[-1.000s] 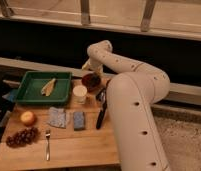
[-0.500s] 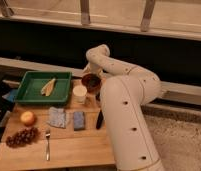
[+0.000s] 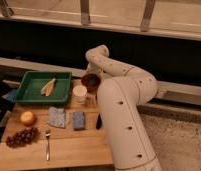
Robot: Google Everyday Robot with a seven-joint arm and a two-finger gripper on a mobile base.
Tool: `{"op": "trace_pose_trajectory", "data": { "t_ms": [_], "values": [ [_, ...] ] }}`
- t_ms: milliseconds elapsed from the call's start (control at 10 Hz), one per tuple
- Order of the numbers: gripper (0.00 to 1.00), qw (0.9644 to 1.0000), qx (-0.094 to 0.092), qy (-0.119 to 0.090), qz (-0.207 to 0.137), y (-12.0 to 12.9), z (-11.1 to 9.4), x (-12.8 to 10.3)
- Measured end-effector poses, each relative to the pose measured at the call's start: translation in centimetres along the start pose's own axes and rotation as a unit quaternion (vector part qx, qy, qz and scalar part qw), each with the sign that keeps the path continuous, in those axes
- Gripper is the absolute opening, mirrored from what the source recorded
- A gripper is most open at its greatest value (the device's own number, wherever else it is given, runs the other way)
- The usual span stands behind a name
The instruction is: Wipe table surface with eraser
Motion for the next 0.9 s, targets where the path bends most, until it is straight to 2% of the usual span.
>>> {"op": "trace_pose_trajectory", "data": {
  "t_ms": [300, 500, 900],
  "values": [
    [0.18, 0.9997, 0.011, -0.013, -0.018, 0.8, -0.5, 0.1],
    [0.02, 0.9994, 0.015, -0.02, -0.025, 0.8, -1.0, -0.2],
    [0.0, 0.9987, 0.02, -0.035, -0.031, 0.8, -2.3, -1.1]
  ]
}}
